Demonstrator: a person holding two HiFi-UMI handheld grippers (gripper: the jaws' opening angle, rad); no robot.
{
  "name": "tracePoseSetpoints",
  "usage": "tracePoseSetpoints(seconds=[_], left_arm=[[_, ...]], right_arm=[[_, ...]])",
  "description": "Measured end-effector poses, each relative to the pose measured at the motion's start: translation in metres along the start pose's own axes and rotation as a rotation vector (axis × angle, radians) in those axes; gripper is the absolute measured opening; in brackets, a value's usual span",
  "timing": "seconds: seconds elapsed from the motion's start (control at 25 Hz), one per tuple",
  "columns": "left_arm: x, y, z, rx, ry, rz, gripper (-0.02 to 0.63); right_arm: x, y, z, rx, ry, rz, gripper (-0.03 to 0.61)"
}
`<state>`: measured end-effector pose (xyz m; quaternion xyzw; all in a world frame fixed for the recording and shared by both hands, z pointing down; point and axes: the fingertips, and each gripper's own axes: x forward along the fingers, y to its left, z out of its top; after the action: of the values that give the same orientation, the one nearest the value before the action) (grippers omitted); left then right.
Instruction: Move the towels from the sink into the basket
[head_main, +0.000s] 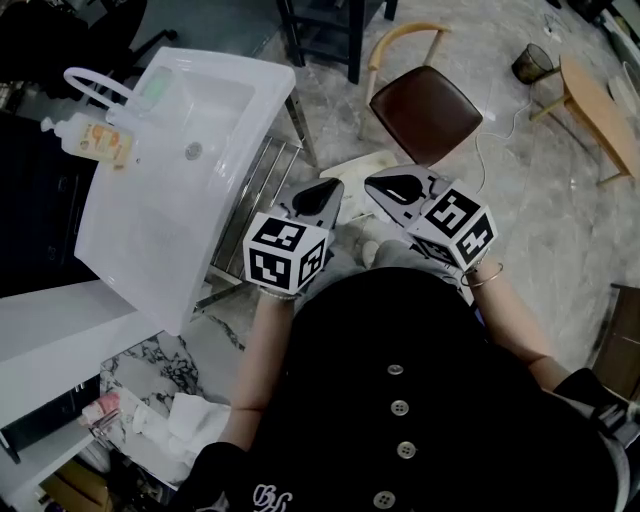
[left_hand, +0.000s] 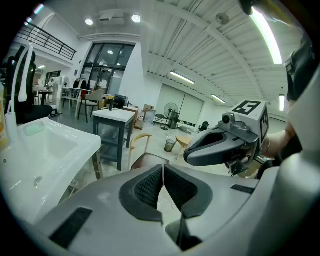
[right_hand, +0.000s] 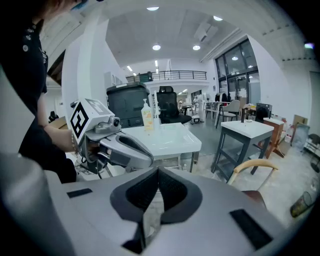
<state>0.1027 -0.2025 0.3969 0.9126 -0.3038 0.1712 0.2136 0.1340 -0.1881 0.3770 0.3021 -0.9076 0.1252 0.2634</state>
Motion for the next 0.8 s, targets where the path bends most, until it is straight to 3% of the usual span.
tracePoseSetpoints(seconds=[0.8], left_arm=[[0.013, -0.001, 0.007, 0.015, 0.020, -0.017, 0.020]], right_arm=[[0.009, -0.014, -0.009, 0.104, -0.020, -0.047, 0.002]])
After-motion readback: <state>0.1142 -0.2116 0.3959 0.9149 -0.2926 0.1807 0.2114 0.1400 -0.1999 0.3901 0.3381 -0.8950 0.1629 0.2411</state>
